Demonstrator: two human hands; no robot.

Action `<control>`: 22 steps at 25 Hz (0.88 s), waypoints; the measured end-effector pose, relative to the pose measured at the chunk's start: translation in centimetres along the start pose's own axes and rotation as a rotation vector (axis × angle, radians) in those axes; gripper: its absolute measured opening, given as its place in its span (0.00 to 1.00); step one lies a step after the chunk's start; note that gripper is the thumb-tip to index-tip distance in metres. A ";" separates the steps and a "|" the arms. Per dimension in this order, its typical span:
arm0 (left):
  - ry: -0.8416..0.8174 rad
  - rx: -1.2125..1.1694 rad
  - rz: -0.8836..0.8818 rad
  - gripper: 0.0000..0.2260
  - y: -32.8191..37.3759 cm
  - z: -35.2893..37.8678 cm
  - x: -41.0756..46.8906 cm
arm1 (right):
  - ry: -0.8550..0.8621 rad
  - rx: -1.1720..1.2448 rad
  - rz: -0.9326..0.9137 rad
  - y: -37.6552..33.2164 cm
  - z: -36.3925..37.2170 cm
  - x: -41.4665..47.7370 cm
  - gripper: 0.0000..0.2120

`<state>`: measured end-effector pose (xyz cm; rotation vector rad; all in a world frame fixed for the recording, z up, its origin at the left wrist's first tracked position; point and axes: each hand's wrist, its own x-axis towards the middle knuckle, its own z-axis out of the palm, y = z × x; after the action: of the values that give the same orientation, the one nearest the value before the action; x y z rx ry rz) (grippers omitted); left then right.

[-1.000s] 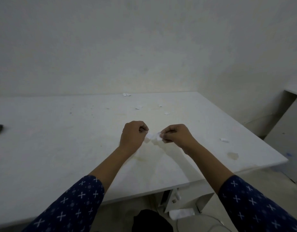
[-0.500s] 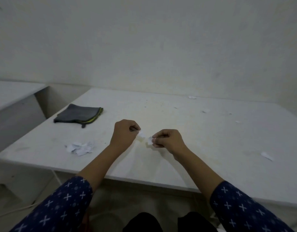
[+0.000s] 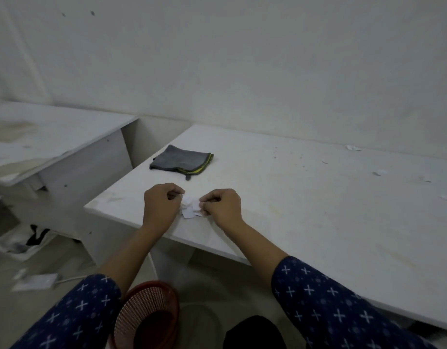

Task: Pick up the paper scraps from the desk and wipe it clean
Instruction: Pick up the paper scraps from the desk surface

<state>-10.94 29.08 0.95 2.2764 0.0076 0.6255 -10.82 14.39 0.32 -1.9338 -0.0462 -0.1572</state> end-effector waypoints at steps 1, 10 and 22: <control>-0.006 0.014 -0.011 0.06 -0.3 0.2 -0.1 | 0.016 -0.051 -0.028 0.1 0.5 0.0 0.04; -0.158 0.235 0.316 0.18 4.3 6.0 -2.3 | 0.006 -0.577 -0.157 2.0 -5.8 -1.5 0.18; -0.644 0.060 0.645 0.23 25.0 22.3 -13.2 | 0.138 -1.095 0.176 11.1 -34.1 -11.1 0.25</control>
<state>-17.30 -6.35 -0.93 2.4306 -1.0571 0.1667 -23.57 -20.91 0.58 -2.9924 0.3750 -0.2233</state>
